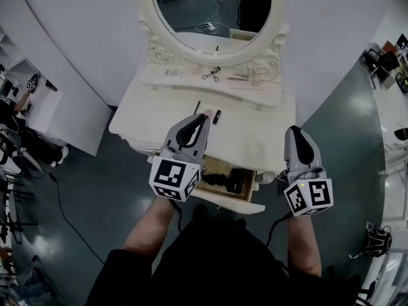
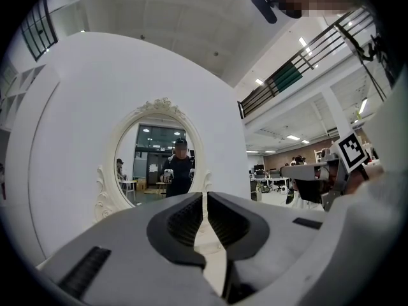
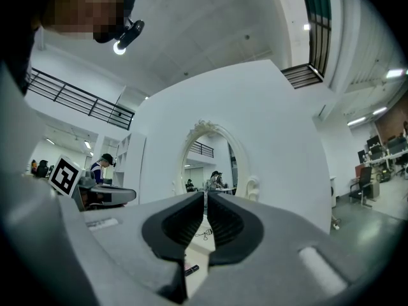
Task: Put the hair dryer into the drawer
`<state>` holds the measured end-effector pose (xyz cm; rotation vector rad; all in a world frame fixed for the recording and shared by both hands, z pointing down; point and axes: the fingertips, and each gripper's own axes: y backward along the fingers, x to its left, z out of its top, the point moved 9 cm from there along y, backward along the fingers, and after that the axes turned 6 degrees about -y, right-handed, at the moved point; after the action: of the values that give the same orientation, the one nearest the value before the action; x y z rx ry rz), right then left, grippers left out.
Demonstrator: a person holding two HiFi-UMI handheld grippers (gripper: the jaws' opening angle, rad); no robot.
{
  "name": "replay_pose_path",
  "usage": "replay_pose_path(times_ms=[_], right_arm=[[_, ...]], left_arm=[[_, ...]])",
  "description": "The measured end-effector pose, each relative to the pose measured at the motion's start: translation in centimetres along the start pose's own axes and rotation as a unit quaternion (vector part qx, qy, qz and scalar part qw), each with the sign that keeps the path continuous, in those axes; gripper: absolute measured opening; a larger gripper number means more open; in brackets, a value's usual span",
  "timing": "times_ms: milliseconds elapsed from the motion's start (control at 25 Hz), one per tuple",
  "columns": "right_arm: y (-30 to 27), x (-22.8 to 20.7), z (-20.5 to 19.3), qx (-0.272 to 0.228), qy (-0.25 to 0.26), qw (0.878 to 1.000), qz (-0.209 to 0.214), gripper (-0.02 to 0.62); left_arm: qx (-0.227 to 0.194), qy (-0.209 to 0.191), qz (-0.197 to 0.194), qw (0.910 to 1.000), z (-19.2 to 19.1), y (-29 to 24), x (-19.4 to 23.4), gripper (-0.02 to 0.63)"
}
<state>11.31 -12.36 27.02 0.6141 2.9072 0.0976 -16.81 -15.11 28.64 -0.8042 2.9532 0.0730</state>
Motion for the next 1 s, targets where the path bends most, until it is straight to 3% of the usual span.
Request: replay_pose_path(times_ms=[1000], right_arm=[[-2.0,0.8,-0.9,0.01,0.004,1.0,-0.022,0.006]], left_arm=[[0.01,0.021,-0.032,0.9992,-1.7,-1.8,2.4,0.021]])
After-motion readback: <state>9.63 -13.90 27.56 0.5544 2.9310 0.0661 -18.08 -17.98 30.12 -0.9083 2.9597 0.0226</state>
